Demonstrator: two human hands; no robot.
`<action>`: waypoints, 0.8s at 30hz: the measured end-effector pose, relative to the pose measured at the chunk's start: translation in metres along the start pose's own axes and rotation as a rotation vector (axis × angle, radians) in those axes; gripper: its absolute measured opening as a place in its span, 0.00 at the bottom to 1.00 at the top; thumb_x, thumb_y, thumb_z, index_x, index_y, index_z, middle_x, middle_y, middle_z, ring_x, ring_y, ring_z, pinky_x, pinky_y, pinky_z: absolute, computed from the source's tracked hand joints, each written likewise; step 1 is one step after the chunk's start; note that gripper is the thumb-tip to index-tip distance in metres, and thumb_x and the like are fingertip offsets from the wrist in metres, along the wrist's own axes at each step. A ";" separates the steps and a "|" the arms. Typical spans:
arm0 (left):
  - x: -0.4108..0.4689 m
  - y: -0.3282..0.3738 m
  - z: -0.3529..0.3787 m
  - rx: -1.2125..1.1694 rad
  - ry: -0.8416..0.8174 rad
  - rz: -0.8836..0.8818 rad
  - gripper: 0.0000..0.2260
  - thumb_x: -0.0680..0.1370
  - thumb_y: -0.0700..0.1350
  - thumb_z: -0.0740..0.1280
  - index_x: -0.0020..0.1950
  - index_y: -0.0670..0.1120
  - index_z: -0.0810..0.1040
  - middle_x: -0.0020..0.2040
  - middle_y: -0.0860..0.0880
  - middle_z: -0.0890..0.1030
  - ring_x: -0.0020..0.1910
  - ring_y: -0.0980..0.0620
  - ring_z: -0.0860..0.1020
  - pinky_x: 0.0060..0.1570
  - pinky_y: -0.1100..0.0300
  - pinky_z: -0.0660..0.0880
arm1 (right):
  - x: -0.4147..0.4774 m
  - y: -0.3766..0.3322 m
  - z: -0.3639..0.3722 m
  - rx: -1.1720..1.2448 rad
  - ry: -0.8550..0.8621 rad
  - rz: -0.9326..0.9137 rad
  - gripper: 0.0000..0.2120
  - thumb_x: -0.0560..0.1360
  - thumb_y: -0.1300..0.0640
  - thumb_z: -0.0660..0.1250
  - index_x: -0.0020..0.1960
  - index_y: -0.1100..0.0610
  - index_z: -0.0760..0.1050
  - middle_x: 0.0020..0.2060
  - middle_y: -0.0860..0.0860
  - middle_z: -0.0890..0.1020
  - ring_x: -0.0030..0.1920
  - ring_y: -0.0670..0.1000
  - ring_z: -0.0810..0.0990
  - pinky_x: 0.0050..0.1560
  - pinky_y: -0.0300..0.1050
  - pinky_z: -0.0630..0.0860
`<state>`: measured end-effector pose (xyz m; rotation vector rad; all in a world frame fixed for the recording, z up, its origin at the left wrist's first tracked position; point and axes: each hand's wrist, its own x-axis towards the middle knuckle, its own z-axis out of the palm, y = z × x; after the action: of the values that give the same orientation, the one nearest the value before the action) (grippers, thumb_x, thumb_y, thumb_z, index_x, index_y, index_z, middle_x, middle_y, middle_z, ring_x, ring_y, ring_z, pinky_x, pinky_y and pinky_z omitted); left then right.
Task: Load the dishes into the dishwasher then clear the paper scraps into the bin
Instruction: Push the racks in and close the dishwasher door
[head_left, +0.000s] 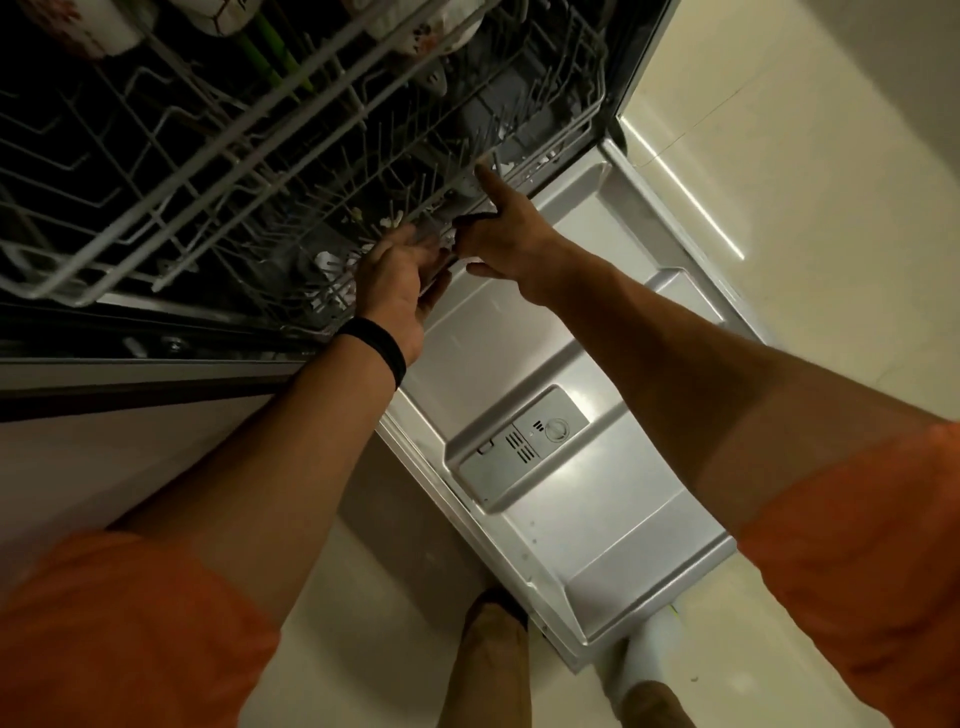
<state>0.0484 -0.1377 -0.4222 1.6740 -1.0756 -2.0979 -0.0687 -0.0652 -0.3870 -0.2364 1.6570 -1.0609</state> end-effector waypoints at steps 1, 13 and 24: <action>-0.008 -0.002 0.002 -0.012 -0.002 0.001 0.18 0.80 0.38 0.66 0.70 0.49 0.77 0.57 0.49 0.85 0.55 0.53 0.84 0.49 0.59 0.81 | -0.008 -0.002 -0.005 -0.019 0.010 -0.008 0.40 0.78 0.69 0.67 0.82 0.47 0.54 0.66 0.55 0.78 0.57 0.52 0.80 0.44 0.38 0.82; -0.148 -0.099 0.072 -0.191 -0.009 0.027 0.17 0.83 0.38 0.61 0.71 0.50 0.74 0.62 0.50 0.83 0.60 0.52 0.82 0.53 0.57 0.79 | -0.131 0.082 -0.124 0.047 0.020 0.023 0.21 0.80 0.63 0.68 0.72 0.55 0.73 0.60 0.52 0.82 0.56 0.51 0.85 0.53 0.43 0.83; -0.284 -0.292 0.140 -0.324 0.153 -0.148 0.16 0.84 0.39 0.60 0.71 0.47 0.74 0.63 0.46 0.82 0.62 0.48 0.81 0.61 0.54 0.77 | -0.260 0.272 -0.228 0.224 0.081 0.242 0.15 0.81 0.60 0.67 0.67 0.54 0.77 0.58 0.52 0.84 0.55 0.51 0.86 0.52 0.43 0.83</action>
<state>0.0788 0.2914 -0.4005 1.7576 -0.5463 -2.0550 -0.0702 0.3738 -0.4113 0.1520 1.5765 -1.0701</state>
